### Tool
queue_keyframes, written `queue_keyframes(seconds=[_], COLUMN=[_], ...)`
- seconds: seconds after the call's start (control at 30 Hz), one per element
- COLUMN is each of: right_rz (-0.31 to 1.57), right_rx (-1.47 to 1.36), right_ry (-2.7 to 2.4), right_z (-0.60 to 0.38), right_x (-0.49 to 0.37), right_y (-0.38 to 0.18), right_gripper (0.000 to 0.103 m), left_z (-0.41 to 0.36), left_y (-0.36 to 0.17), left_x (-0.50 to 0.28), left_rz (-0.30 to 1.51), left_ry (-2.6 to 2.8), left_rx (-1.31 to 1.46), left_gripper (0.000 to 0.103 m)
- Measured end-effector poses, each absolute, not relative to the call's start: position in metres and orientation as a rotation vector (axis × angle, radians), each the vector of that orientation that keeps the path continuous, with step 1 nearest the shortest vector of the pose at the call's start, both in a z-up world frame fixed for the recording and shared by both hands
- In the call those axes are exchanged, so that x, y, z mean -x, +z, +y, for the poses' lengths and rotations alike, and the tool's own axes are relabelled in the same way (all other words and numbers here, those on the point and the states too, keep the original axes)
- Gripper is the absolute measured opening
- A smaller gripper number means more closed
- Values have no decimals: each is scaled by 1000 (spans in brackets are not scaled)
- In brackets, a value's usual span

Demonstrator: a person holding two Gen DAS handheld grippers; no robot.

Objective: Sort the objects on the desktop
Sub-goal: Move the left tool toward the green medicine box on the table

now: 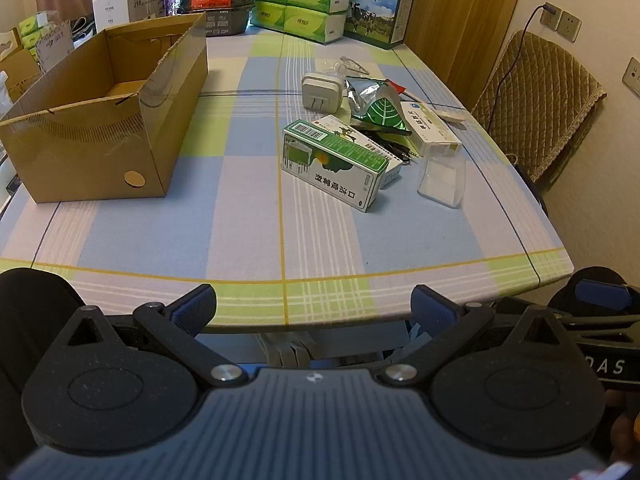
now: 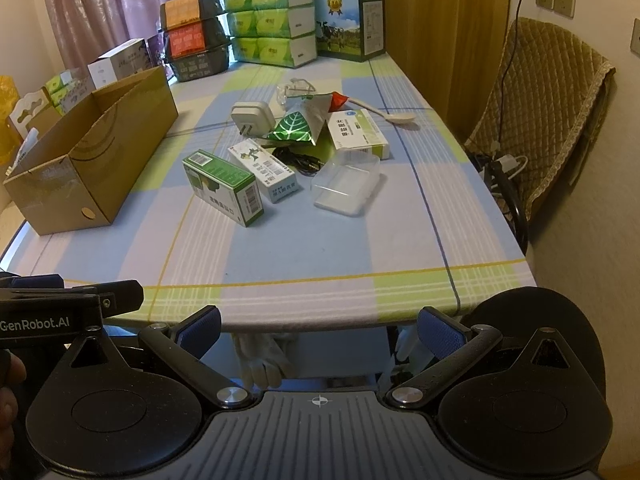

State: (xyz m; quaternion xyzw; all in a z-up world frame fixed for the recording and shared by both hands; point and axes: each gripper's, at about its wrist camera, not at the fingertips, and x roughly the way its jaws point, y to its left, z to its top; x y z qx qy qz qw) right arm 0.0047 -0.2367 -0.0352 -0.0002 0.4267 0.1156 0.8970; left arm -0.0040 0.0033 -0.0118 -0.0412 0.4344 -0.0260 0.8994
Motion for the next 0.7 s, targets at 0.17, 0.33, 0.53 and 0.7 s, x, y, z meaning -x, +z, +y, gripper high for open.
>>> queue_keyframes(seconds=[0.17,0.33,0.53,0.7], right_rz=[888,892,887,887], right_rx=[3,6,8,-2], right_ry=[239,236,228,214], right_z=[-237,-238,-242,-247], right_x=[-6,-6,-11,-19], right_y=[-36,-38,-39,-40], right_gripper=[101,101,101,101], left_z=[2,2,6,10], left_y=[-13,-14,-14,-16], left_x=[3,3,-4,-15], left_rz=[904,905,904,899], left_ry=[-52,-51,-44,-36], left_rx=[85,82,80,65], left_gripper=[102,102,102,102])
